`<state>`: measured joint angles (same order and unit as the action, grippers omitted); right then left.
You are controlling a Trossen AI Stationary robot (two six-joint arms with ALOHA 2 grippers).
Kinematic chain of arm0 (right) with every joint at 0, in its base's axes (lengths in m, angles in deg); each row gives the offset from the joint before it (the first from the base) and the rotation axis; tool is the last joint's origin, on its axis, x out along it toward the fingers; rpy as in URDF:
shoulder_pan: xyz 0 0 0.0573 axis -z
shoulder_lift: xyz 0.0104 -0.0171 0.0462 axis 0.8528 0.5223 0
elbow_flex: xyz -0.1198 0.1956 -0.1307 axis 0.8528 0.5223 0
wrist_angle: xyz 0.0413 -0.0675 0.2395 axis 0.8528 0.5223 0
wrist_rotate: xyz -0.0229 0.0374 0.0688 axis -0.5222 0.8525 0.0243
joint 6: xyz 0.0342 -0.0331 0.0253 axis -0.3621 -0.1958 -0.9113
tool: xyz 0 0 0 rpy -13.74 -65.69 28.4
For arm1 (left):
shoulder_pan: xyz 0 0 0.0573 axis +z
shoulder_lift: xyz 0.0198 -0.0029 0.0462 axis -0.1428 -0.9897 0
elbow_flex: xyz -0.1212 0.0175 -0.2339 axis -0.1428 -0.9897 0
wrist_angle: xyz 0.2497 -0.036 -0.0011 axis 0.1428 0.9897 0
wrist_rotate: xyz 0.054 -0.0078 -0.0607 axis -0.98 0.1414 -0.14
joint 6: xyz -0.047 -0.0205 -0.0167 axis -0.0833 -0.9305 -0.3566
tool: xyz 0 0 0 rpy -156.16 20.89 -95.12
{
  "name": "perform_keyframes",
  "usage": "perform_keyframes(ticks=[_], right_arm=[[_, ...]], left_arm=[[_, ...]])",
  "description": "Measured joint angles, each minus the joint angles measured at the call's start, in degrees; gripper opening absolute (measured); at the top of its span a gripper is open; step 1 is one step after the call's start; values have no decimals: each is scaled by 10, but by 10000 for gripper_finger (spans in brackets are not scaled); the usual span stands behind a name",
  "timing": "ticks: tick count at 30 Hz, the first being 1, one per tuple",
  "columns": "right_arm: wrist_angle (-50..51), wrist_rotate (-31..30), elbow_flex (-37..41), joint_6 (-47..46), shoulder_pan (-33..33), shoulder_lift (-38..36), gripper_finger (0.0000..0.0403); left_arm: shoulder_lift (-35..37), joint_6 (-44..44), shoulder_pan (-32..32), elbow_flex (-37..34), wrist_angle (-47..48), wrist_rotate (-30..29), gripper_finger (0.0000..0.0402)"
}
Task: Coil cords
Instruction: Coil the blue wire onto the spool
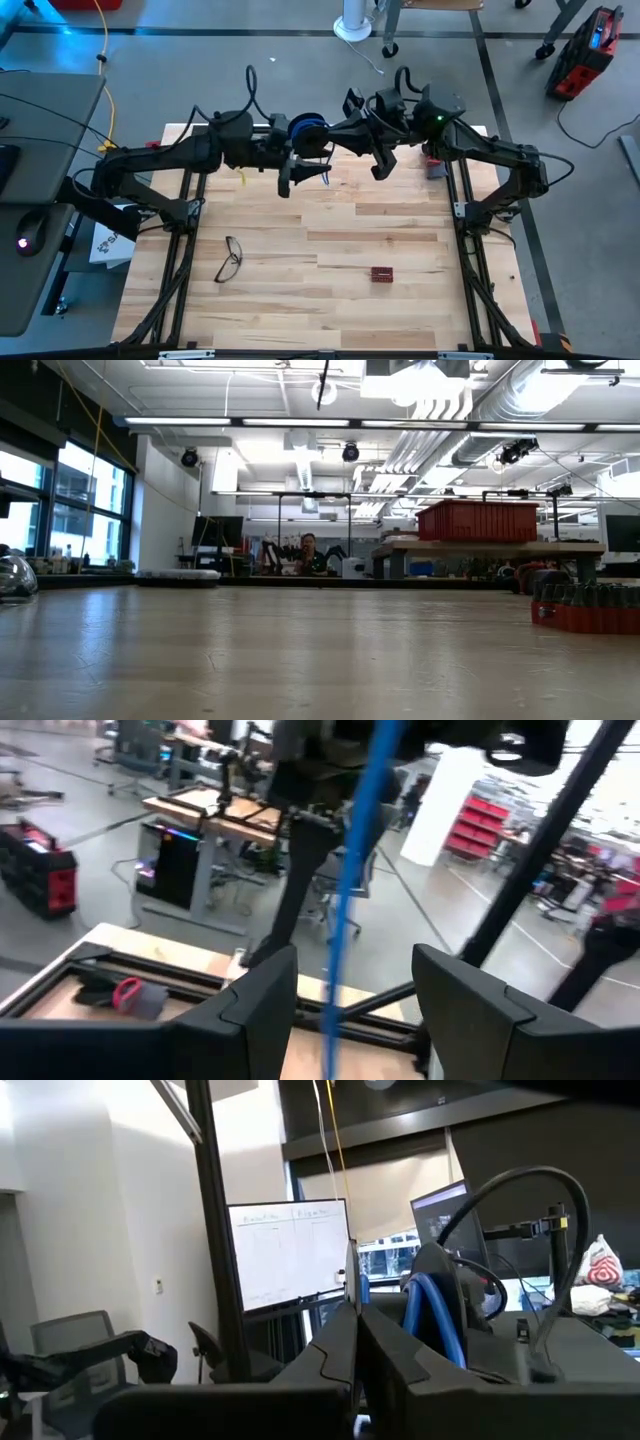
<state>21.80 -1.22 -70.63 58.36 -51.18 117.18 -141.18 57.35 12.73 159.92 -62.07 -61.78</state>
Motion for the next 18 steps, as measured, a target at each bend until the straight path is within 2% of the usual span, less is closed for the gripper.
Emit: perform_keyframes(ticks=[5, 9, 13, 15, 18], right_arm=[[0, 1, 0, 4, 0, 0, 0], [0, 1, 0, 4, 0, 0, 0], [-6, 2, 0, 5, 0, 0, 0], [-14, 5, 0, 5, 0, 0, 0], [-22, 5, 0, 10, 0, 0, 0]], left_arm=[[-1, 0, -1, 1, 3, 3, 175], [-1, 0, 0, 1, 5, 3, 118], [-4, 7, 0, 0, 7, 12, 29], [-3, 10, 0, 0, 7, 12, 11], [-3, 0, 0, 0, 22, 12, 7]])
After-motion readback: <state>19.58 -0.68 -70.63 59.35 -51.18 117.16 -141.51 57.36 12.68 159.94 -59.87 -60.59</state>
